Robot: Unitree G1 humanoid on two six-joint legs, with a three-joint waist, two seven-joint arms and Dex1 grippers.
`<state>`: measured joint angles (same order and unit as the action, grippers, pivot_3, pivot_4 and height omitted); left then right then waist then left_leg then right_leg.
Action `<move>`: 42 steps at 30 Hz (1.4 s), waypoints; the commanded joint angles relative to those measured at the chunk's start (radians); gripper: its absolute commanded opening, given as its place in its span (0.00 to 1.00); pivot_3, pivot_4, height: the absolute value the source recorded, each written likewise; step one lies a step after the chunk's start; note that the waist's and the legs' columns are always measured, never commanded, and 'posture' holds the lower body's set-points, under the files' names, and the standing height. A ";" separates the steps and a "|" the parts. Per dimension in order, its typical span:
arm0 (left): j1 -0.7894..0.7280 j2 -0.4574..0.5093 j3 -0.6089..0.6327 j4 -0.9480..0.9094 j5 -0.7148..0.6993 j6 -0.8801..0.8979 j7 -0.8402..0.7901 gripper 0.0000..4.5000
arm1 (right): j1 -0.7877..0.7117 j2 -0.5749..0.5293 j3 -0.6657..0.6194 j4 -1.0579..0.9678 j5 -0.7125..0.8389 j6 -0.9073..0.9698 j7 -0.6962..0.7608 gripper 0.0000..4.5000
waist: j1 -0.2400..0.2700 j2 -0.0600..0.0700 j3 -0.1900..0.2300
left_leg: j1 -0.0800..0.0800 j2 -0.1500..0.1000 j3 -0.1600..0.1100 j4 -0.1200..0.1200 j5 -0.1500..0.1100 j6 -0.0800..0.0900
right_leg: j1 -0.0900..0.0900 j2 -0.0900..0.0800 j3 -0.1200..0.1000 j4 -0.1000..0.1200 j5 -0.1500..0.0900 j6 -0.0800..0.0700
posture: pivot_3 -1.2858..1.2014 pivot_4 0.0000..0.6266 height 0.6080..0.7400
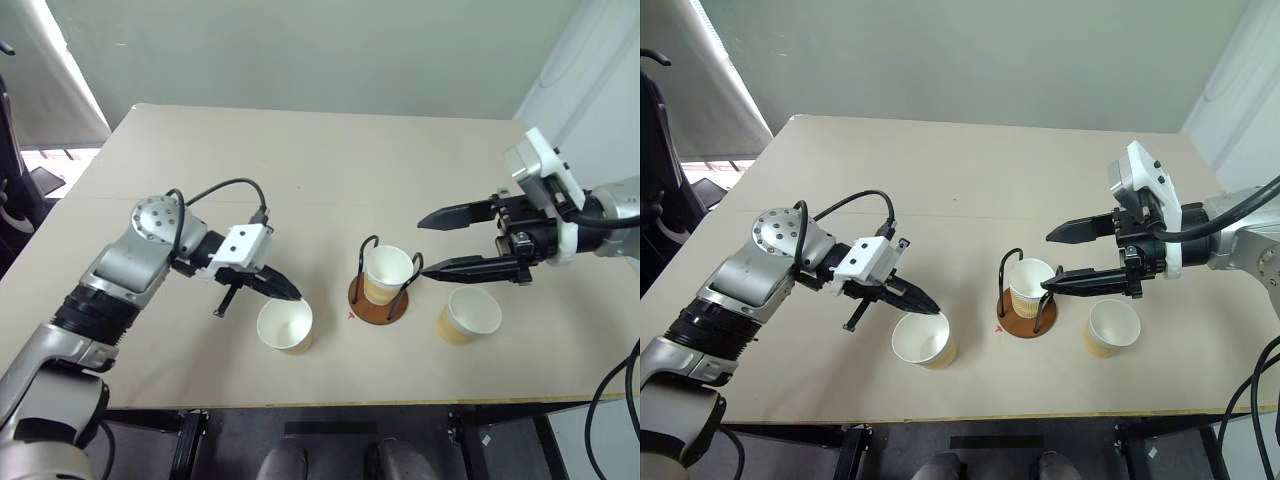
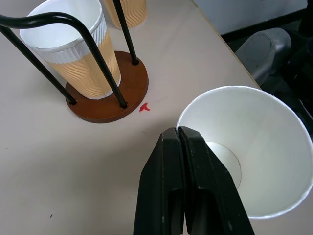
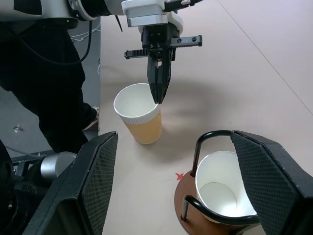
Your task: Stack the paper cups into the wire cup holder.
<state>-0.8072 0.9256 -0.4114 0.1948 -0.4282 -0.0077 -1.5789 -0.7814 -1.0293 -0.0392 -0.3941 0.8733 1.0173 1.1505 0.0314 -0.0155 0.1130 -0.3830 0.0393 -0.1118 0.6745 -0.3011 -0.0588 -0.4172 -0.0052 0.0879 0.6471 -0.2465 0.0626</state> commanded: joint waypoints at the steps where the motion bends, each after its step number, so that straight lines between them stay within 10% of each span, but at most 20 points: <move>1: -0.034 0.004 0.021 -0.007 -0.013 0.005 -0.036 0.00 | -0.014 -0.017 -0.019 -0.003 -0.002 -0.014 0.008 0.83 | 0.000 0.000 0.000 | 0.000 0.000 0.000 0.000 0.000 0.000 | 0.000 0.000 0.000 0.000 0.000 0.000 | 0.52 0.24 1.00; 42: -0.364 -0.109 0.148 0.029 -0.255 0.358 -0.036 0.00 | 0.075 -0.068 -0.007 0.047 -0.066 -0.045 0.079 0.83 | 0.002 0.000 0.000 | -0.001 -0.001 0.000 0.000 0.000 0.000 | 0.000 -0.001 0.000 -0.001 0.000 0.000 | 0.52 0.24 1.00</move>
<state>-1.1398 0.8202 -0.2953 0.2221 -0.6831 0.3529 -1.5819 -0.7053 -1.0788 -0.0203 -0.3413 0.8148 0.9876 1.2229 0.0332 -0.0152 0.1131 -0.3837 0.0385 -0.1123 0.6748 -0.3010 -0.0587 -0.4168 -0.0058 0.0879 0.6461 -0.2466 0.0632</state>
